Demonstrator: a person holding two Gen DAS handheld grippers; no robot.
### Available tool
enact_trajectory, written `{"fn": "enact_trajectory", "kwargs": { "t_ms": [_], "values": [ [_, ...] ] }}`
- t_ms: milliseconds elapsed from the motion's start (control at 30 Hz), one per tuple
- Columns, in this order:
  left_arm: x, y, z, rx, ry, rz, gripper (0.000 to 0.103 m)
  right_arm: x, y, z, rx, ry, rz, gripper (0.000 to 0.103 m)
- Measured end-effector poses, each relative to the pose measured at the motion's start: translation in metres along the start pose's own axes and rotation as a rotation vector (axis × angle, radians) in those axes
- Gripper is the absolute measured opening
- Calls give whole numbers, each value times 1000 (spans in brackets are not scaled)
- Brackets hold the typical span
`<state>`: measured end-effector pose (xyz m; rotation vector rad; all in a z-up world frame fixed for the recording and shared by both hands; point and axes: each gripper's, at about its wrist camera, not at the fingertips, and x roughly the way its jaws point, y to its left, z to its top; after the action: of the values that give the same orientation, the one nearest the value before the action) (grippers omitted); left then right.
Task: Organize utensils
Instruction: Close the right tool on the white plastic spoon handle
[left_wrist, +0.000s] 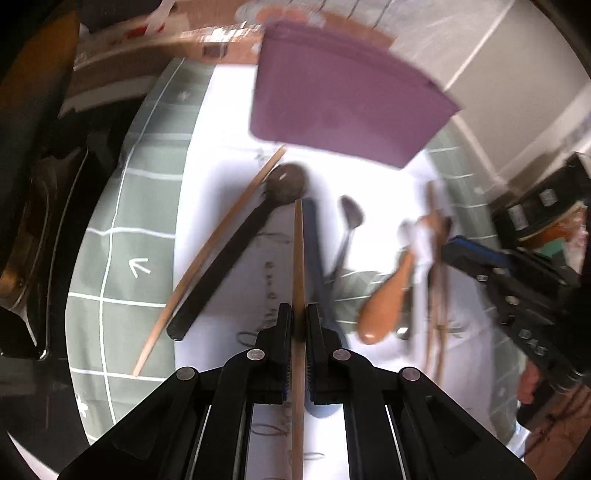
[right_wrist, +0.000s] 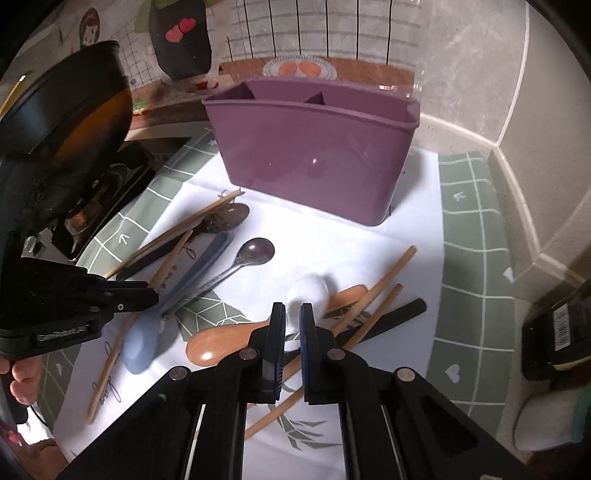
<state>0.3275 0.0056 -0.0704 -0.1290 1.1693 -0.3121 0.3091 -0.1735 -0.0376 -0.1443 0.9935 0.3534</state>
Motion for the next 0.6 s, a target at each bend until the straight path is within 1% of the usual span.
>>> {"fn": "enact_trajectory", "kwargs": {
  "t_ms": [100, 133, 167, 267, 300, 433, 467, 500, 533, 567, 600],
  "values": [
    [-20, -5, -4, 26, -66, 3, 7, -3, -2, -2, -5, 13, -12, 5],
    [-27, -7, -5, 23, -89, 2, 7, -4, -6, -3, 21, 23, -10, 7],
    [-33, -7, -5, 18, -109, 1, 7, -4, -11, -4, 62, 31, -3, 11],
    [-54, -3, -8, -6, -178, 12, 7, -3, -24, -6, 170, 47, 23, 15],
    [-57, -2, -7, -11, -186, 15, 7, -3, -25, -6, 194, 46, 12, 15],
    [-65, 4, -9, -28, -200, 25, 7, 2, -20, -2, 222, 46, -25, 17],
    [-66, 6, -10, -34, -204, 28, 7, 6, -17, 1, 233, 53, -45, 21],
    [-68, 8, -12, -40, -207, 30, 7, 8, -16, 4, 240, 56, -68, 32],
    [-69, 11, -12, -47, -210, 28, 7, 11, -13, 7, 248, 60, -101, 39],
    [-70, 13, -12, -53, -214, 21, 7, 12, -9, 12, 250, 55, -131, 50],
    [-72, 14, -13, -53, -217, 18, 7, 13, -5, 16, 252, 47, -156, 52]
  ]
}}
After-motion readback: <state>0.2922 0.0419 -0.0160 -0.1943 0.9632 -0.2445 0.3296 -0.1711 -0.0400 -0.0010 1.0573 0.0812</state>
